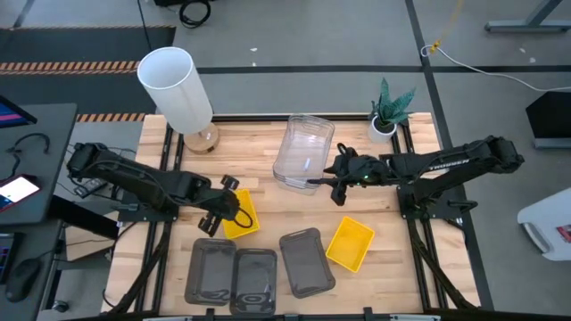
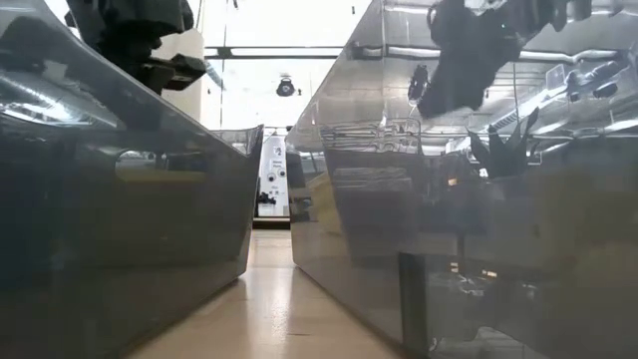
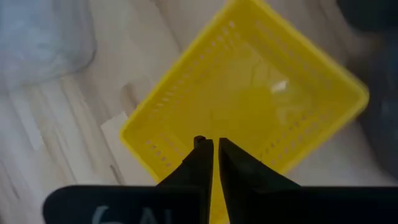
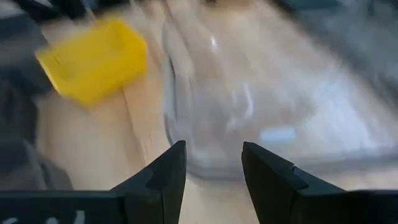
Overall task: Stack baskets by color
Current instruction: Stack the yellow bin on top of the yellow bin
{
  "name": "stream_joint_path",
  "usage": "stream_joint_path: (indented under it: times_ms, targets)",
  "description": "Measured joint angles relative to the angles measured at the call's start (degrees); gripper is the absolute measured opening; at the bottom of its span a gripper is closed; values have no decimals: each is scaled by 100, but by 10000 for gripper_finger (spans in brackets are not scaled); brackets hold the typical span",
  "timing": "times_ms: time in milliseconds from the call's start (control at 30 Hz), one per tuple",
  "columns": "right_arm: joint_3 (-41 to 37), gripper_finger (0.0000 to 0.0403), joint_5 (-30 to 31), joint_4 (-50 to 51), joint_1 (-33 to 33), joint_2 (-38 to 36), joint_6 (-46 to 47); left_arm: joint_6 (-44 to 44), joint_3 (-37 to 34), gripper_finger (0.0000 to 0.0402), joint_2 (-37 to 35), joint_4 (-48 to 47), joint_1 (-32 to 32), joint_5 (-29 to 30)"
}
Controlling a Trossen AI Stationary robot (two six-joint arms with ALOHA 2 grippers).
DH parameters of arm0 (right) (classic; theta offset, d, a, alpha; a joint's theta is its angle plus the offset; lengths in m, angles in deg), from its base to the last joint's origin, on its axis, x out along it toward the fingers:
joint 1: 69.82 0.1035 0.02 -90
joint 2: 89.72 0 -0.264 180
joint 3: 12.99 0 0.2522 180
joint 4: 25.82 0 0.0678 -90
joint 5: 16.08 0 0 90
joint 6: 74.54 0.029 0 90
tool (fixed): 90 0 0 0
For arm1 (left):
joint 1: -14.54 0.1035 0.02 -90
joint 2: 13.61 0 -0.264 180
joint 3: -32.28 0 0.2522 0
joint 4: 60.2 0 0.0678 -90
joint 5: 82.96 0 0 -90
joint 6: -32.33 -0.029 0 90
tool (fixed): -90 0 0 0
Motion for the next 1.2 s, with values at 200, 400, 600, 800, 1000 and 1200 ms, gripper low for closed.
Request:
stream_joint_path:
  times_ms: [200,400,600,800,1000,1200]
  targets:
    - [627,161,-301,1891,302,627,794,1634,-70,42,-332,-326,5,0]
    - [1048,162,-1368,3067,520,1126,1352,1681,-61,27,-458,-57,-164,643]
    - [1058,165,-2138,3526,849,1553,1822,1738,-66,22,-477,112,-319,974]
    - [1061,194,-2095,3756,1150,1589,2245,2047,-66,28,-482,127,-341,986]
    - [1011,214,-1871,3921,1372,1833,2426,2342,-66,29,-482,82,-341,986]
    - [842,198,-2016,3820,1425,2154,2420,2594,-66,42,-477,-37,-341,1132]
